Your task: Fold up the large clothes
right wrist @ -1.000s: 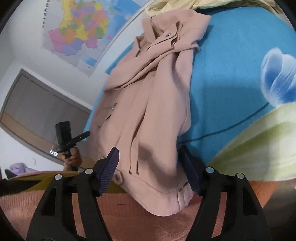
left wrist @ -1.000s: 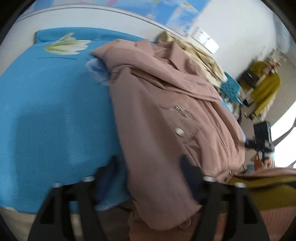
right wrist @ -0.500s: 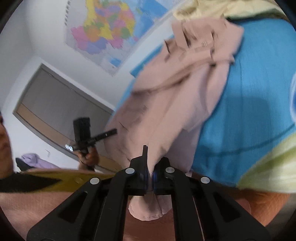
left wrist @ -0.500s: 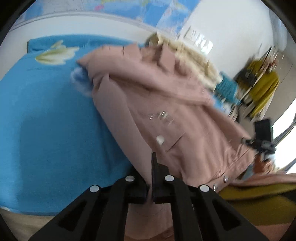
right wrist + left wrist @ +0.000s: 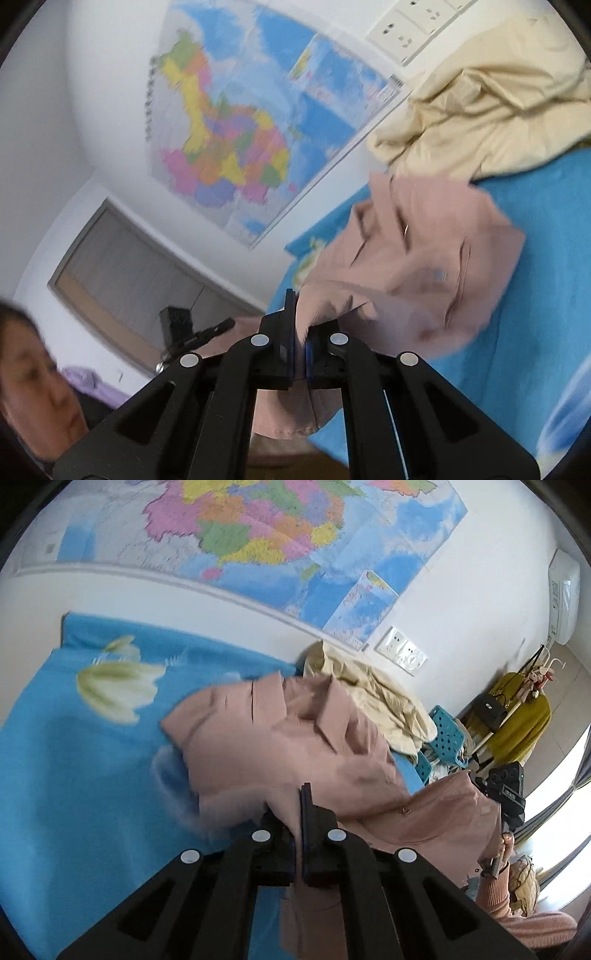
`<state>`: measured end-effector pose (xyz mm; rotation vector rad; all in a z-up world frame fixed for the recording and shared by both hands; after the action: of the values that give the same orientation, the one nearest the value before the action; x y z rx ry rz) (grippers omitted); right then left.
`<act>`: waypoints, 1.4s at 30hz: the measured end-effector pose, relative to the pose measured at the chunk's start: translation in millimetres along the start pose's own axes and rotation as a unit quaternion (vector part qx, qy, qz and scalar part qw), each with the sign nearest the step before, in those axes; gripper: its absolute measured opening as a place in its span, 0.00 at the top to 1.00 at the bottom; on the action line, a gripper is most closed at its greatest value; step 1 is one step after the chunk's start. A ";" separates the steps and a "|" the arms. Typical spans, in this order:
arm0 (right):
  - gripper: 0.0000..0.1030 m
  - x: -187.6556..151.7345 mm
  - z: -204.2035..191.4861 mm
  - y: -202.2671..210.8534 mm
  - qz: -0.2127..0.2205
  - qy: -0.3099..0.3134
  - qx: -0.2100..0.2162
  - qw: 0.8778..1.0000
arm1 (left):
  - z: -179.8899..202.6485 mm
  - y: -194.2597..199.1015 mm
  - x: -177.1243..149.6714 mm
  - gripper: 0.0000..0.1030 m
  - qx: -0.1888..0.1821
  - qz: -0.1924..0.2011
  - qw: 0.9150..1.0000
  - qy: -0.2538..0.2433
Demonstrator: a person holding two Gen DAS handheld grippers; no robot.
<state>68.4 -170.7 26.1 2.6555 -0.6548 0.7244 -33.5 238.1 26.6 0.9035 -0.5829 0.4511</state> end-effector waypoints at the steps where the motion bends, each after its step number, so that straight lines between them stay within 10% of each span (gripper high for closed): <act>1: 0.96 10.7 3.8 -1.2 0.001 -0.004 0.002 1.000 | -3.5 -5.8 14.7 0.99 0.004 -0.003 1.000 0.001; 13: 0.94 103.3 133.7 -85.3 -0.024 -0.108 -0.143 0.984 | -89.2 -153.3 101.0 0.97 0.080 -0.111 0.986 0.096; 17: 0.80 105.9 159.3 -95.3 -0.038 -0.138 -0.153 0.978 | -115.6 -185.3 95.7 0.89 0.106 -0.145 0.977 0.117; 20: 0.48 105.7 149.6 -94.1 -0.044 -0.104 -0.157 0.981 | -116.9 -185.1 95.4 0.81 0.082 -0.142 0.980 0.112; 26: 0.21 99.6 85.0 -66.5 -0.017 0.069 -0.207 0.976 | -78.2 -141.1 93.9 0.33 0.107 -0.066 0.992 -0.028; 31: 0.21 73.5 52.0 -74.5 -0.031 0.216 -0.264 0.939 | -33.7 -138.7 70.9 0.26 0.150 -0.054 0.970 -0.183; 33: 0.21 55.4 52.8 -95.7 -0.061 0.289 -0.313 0.902 | -31.6 -159.0 60.5 0.26 0.192 -0.076 0.952 -0.225; 37: 0.22 41.6 70.2 -122.8 -0.083 0.374 -0.396 0.834 | -47.4 -195.3 59.4 0.48 0.210 -0.112 0.948 -0.210; 40: 0.58 42.1 89.6 -130.9 -0.099 0.399 -0.437 0.800 | -65.9 -210.1 68.4 0.88 0.239 -0.113 0.945 -0.194; 42: 0.92 51.1 96.6 -127.2 -0.104 0.383 -0.438 0.807 | -74.4 -210.3 81.3 0.96 0.239 -0.102 0.951 -0.166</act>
<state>210.0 -119.5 -47.8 1.3813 -0.3176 1.0083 172.9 195.0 -82.4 1.5088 -0.6905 0.2530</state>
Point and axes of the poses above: each gripper's, at about its wrist camera, not at the fingertips, and y roughly against the way its jaws point, z to its right, x to its top, the point moved 8 cm from there along -y, roughly the way its jaws point
